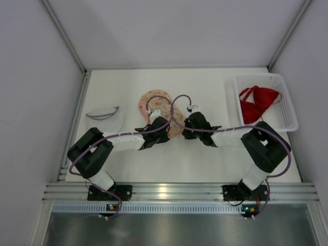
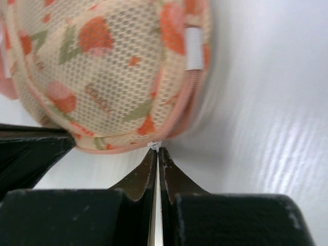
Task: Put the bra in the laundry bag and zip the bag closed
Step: Zip the laundry bag at the center of the board.
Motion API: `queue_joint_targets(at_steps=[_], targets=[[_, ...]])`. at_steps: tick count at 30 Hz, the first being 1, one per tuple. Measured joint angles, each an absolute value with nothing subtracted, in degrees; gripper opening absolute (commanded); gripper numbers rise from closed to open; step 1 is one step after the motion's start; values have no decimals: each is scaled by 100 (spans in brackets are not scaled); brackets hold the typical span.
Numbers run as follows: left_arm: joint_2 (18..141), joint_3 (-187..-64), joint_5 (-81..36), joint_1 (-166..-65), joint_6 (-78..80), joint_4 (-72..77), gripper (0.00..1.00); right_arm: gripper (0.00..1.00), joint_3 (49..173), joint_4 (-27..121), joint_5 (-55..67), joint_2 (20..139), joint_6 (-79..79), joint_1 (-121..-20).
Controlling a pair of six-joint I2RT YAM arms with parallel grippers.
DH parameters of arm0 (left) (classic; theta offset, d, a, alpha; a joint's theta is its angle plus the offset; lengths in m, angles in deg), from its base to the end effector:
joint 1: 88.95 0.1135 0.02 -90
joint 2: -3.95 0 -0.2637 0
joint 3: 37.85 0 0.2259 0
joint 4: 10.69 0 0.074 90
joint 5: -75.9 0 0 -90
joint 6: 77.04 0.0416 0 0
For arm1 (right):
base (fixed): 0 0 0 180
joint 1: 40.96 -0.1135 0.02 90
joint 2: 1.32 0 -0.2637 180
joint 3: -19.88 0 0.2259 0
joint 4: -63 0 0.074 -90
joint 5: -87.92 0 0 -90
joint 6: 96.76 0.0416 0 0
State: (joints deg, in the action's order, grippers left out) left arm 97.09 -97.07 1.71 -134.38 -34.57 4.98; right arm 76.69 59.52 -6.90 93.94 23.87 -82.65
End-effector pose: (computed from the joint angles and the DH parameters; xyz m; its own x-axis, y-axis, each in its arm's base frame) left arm 0.2157 -0.2028 0.1639 -0.7750 -0.2246 -0.5907 -0.0150 0.9410 -0.3381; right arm 0.2316 0.2016 0.1585 -0.7433 0.0179 -0.6688 -0.2759 0.9025 0.3307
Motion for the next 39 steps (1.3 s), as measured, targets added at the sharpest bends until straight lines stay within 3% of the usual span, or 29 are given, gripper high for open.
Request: queue_joint_targets(at_steps=[23, 26, 31, 32, 33, 38, 39], targets=[[9241, -9516, 151, -12844, -2915, 1209, 18, 0, 7905, 5782, -411, 9479, 1360, -7257], [8964, -9530, -181, -12807, -2480, 1630, 25, 0, 7811, 5784, -391, 9396, 1285, -7233], [7936, -9796, -491, -12883, -1923, 2055, 53, 1, 7861, 5727, -253, 9396, 933, -7229], [7764, -9916, -452, -12883, -1846, 2070, 57, 5, 7896, 5660, -203, 9396, 848, -7229], [7617, -10061, -388, -12872, -1794, 2068, 64, 32, 7940, 5585, -166, 9396, 769, -7229], [7552, -10432, -183, -12477, -1754, 2020, 74, 66, 8277, 5037, 31, 9162, 437, -7213], [7608, -10434, -155, -12341, -1800, 2024, 75, 69, 8318, 4921, 81, 9029, 418, -7205]])
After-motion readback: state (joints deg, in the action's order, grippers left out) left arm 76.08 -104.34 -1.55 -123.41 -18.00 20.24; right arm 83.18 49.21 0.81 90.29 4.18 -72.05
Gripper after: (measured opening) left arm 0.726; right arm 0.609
